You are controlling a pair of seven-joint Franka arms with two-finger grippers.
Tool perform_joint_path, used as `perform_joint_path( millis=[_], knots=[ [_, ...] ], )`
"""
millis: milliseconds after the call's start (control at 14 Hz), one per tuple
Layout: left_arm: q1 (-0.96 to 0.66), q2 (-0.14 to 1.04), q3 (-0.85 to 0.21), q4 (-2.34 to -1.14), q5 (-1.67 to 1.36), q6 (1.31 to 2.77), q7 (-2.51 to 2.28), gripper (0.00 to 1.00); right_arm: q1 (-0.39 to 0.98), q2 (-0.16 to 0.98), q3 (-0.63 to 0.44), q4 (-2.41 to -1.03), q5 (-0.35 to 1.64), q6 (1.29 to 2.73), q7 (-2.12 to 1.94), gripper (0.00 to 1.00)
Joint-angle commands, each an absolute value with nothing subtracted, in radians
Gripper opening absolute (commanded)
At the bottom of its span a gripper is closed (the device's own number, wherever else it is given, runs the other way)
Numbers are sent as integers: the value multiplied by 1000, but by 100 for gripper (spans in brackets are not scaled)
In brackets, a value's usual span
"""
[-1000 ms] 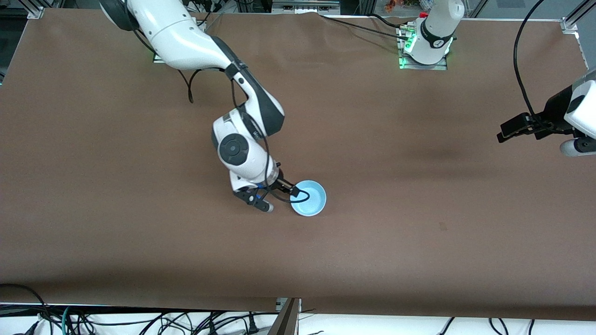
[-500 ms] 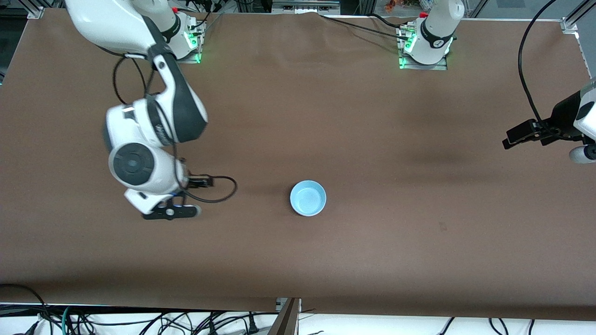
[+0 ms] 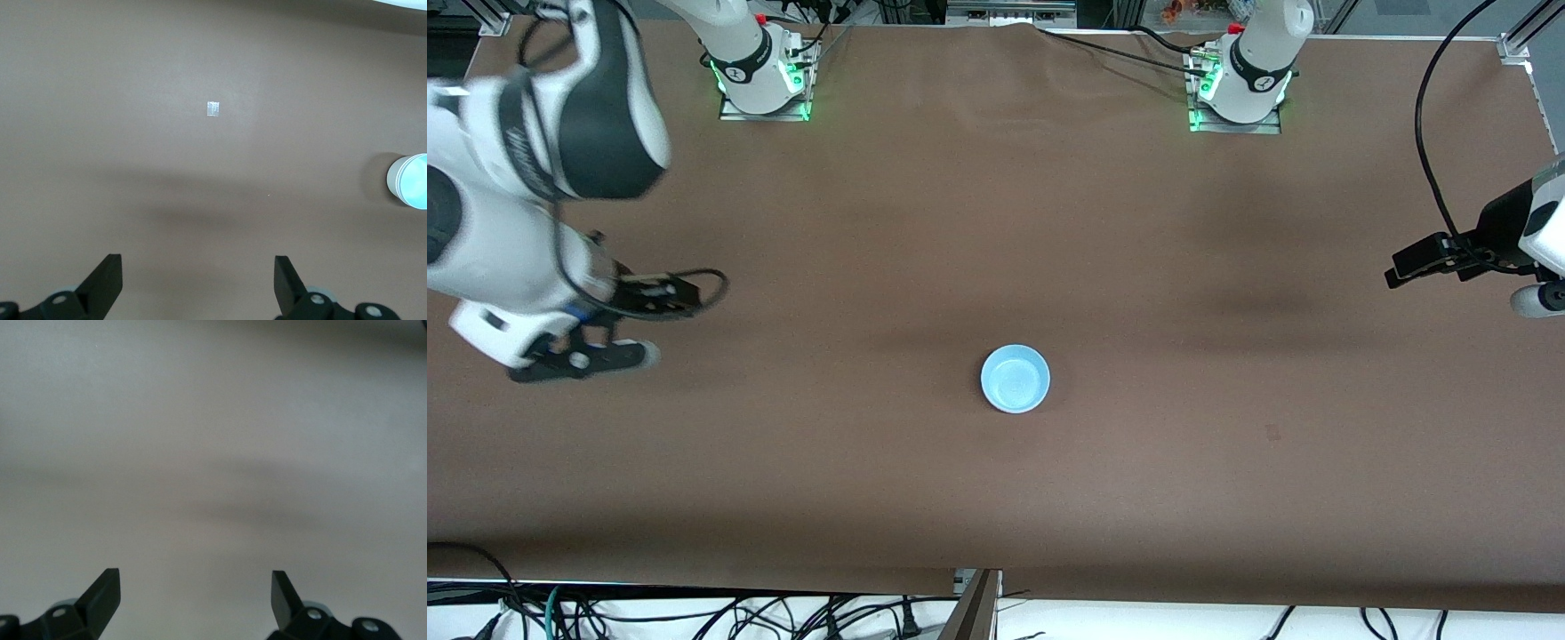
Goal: Stack pink and blue bowls on white bowl
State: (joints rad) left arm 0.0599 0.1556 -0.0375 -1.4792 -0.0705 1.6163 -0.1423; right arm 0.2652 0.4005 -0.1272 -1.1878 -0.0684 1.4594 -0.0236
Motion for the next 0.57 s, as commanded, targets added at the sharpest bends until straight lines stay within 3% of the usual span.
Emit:
perform_joint_path(
  millis=[0, 214, 500],
  knots=[
    [81, 169, -43, -1451, -64, 1608, -123, 100, 172, 250, -85, -1302, -13, 1450, -35, 100],
    [83, 169, -43, -1448, -64, 1608, -123, 100, 80, 161, -80, -1389, 48, 1456, -48, 100],
    [83, 178, -43, -1434, -58, 1608, -120, 100, 55, 126, -62, -1447, 29, 1463, -41, 100]
  ],
)
